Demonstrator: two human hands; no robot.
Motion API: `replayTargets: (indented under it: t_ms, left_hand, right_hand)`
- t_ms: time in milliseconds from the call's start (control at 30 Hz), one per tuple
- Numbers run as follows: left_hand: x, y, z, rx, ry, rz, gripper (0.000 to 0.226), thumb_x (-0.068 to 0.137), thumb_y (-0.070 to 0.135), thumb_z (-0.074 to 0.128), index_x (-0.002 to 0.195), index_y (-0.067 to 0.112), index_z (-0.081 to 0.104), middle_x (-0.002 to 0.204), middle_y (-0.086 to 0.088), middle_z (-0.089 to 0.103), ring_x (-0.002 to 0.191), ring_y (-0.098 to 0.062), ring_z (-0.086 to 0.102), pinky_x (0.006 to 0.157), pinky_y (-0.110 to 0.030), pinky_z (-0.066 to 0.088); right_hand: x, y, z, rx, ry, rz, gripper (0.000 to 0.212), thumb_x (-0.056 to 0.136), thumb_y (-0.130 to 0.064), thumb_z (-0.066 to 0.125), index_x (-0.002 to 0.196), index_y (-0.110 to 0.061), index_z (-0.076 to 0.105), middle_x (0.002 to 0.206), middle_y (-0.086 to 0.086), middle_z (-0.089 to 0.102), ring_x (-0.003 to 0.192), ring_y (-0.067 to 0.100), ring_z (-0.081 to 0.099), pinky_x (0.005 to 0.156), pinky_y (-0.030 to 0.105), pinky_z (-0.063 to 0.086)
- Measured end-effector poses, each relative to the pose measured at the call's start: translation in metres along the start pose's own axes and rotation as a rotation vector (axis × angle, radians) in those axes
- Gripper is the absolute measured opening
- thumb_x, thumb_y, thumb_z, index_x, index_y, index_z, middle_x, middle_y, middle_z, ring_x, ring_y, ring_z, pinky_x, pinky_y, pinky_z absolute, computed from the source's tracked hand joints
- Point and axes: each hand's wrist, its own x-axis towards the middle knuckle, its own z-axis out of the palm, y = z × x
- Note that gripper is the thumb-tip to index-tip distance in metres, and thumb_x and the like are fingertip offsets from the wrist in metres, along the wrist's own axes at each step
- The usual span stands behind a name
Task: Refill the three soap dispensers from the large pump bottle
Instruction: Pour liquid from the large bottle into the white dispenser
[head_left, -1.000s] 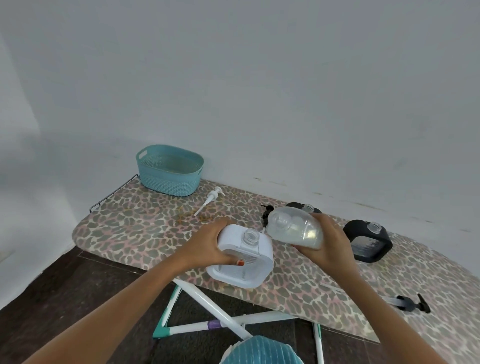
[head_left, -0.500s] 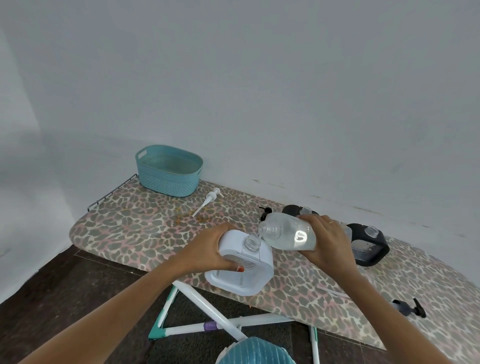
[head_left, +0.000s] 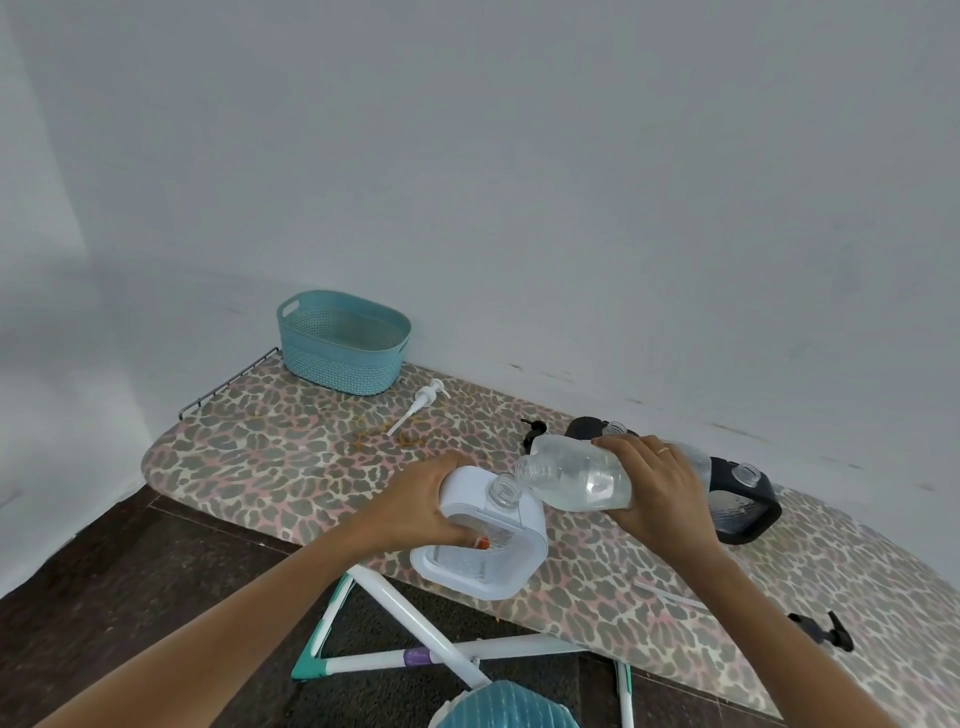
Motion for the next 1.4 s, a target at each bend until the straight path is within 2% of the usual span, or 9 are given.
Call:
replayTargets:
  t_ms: [300,633,800,1000,1167,1400]
  left_hand:
    - [0.003,-0.005,0.002,-0.001,-0.002,-0.001,0.054,0.061,0.030,0.084,0.101,0.026,0.049,0.093,0.010,0.056,0.083,-0.004,0.055,0.069,-0.013,0.041]
    - [0.002,-0.004,0.004,-0.003,-0.005,0.013,0.053,0.062,0.027,0.084,0.103,0.024,0.050,0.091,0.016,0.055,0.081,0.005,0.055,0.068,-0.007,0.042]
    - [0.001,-0.006,0.003,-0.029,-0.005,0.014,0.056,0.060,0.030,0.084,0.106,0.023,0.051,0.096,0.009,0.058,0.087,-0.002,0.056,0.071,-0.009,0.044]
    - [0.003,-0.009,0.003,-0.030,0.024,-0.009,0.068,0.048,0.057,0.072,0.106,0.027,0.050,0.097,0.010,0.058,0.090,-0.007,0.058,0.076,-0.021,0.048]
    - [0.001,-0.009,0.004,-0.039,0.031,-0.004,0.070,0.047,0.057,0.070,0.106,0.027,0.049,0.099,0.007,0.059,0.092,-0.008,0.058,0.076,-0.017,0.046]
    - [-0.001,-0.008,0.005,-0.053,0.030,-0.019,0.077,0.046,0.056,0.070,0.109,0.014,0.053,0.104,-0.002,0.062,0.094,-0.013,0.059,0.081,-0.030,0.051]
  right_hand:
    - [0.003,0.002,0.000,-0.039,-0.002,-0.033,0.070,0.045,-0.023,0.091,0.100,-0.015,0.050,0.090,0.005,0.072,0.070,0.026,0.067,0.062,0.030,0.050]
    - [0.004,0.006,0.000,-0.057,-0.003,-0.038,0.071,0.044,-0.021,0.091,0.101,-0.015,0.050,0.092,0.004,0.072,0.074,0.026,0.067,0.064,0.032,0.051]
    - [0.005,0.008,0.000,-0.064,-0.009,-0.035,0.072,0.043,-0.021,0.091,0.102,-0.016,0.050,0.093,0.004,0.071,0.075,0.026,0.067,0.065,0.031,0.050]
    - [0.006,0.010,-0.001,-0.072,-0.018,-0.037,0.075,0.042,-0.023,0.092,0.103,-0.016,0.050,0.093,0.004,0.071,0.075,0.026,0.067,0.065,0.032,0.050]
    - [0.007,0.011,-0.002,-0.087,-0.025,-0.035,0.075,0.041,-0.022,0.092,0.103,-0.016,0.049,0.094,0.003,0.071,0.075,0.026,0.066,0.065,0.030,0.049]
    - [0.009,0.011,-0.003,-0.094,-0.020,-0.034,0.074,0.042,-0.021,0.092,0.103,-0.016,0.050,0.094,0.003,0.071,0.076,0.025,0.066,0.065,0.029,0.048]
